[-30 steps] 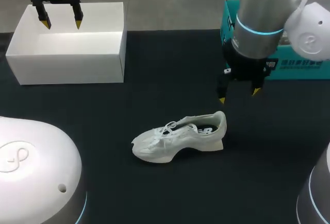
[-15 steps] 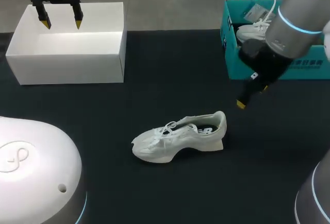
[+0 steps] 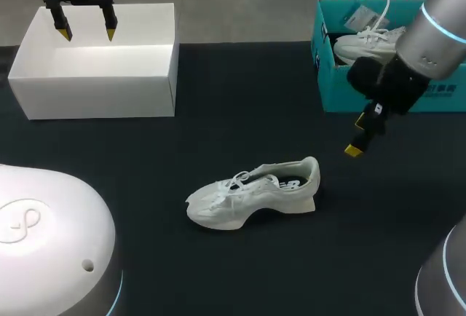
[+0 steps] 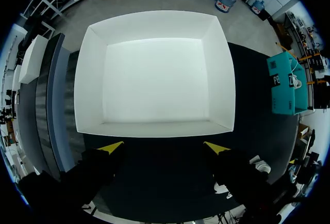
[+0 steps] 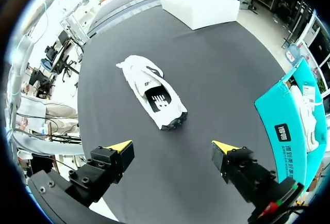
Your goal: Take the shoe out of the shoebox, open the shoe tongue, remove and reinsert the insole, then place the shoe into the shoebox
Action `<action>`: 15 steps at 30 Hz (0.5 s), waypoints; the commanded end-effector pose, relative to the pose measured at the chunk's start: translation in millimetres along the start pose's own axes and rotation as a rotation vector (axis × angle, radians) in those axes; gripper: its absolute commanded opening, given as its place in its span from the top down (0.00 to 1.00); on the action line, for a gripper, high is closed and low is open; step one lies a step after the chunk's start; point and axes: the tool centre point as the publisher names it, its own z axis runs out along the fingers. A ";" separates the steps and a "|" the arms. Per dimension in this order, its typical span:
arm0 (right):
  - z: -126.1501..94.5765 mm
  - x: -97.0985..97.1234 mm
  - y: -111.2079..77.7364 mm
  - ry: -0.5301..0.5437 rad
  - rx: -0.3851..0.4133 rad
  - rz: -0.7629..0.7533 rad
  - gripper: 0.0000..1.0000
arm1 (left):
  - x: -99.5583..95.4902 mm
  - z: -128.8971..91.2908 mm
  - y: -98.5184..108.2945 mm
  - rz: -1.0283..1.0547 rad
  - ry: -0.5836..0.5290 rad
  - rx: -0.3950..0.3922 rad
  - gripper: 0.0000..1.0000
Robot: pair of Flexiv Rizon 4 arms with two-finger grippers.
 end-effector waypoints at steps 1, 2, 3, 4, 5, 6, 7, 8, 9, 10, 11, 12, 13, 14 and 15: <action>1.5 0.6 -1.7 -0.003 -0.023 -0.030 0.00 | -0.3 -0.2 0.6 0.000 0.000 0.001 0.00; 2.4 -0.2 -2.0 -0.034 -0.043 -0.059 0.00 | -0.3 -0.2 0.6 0.000 0.000 0.001 0.00; 1.8 -0.8 -1.8 -0.051 -0.068 -0.102 0.00 | -0.3 -0.2 0.6 0.000 0.000 0.001 0.00; 2.5 -1.5 -1.7 -0.050 -0.087 -0.143 0.00 | -0.3 -0.2 0.6 0.000 0.000 0.001 0.00; 3.3 -3.0 -2.1 -0.068 -0.137 -0.189 0.00 | -0.3 -0.2 0.6 0.000 0.000 0.001 0.00; 3.0 -4.1 -3.2 -0.063 -0.183 -0.221 0.00 | -0.3 -0.2 0.6 0.000 0.000 0.001 0.00; 3.4 -5.4 -4.7 -0.072 -0.217 -0.258 0.00 | -0.3 -0.2 0.6 0.000 0.000 0.001 0.00; 2.6 -6.3 -5.1 -0.081 -0.257 -0.311 0.00 | -0.3 -0.2 0.6 0.000 0.000 0.001 0.00; 2.2 -6.6 -5.6 -0.072 -0.266 -0.329 0.00 | -0.3 -0.2 0.6 0.000 0.000 0.001 0.00; 2.4 -7.4 -6.5 -0.071 -0.267 -0.361 0.00 | -0.3 -0.2 0.6 0.000 0.000 0.001 0.00; 2.6 -8.0 -6.9 -0.068 -0.287 -0.396 0.00 | -0.3 -0.2 0.6 0.000 0.000 0.001 0.00; 2.9 -8.2 -8.8 -0.055 -0.283 -0.388 0.00 | -0.3 -0.2 0.6 0.000 0.000 0.001 0.00; 3.8 -9.1 -11.0 -0.050 -0.269 -0.390 0.00 | -0.3 -0.2 0.6 0.000 0.000 0.001 0.00; 4.4 -9.6 -13.2 -0.050 -0.287 -0.399 0.00 | -0.3 -0.2 0.6 0.000 0.000 0.001 0.00; 5.1 -10.4 -16.2 -0.050 -0.299 -0.393 0.00 | -0.3 -0.2 0.6 0.000 0.000 0.001 0.00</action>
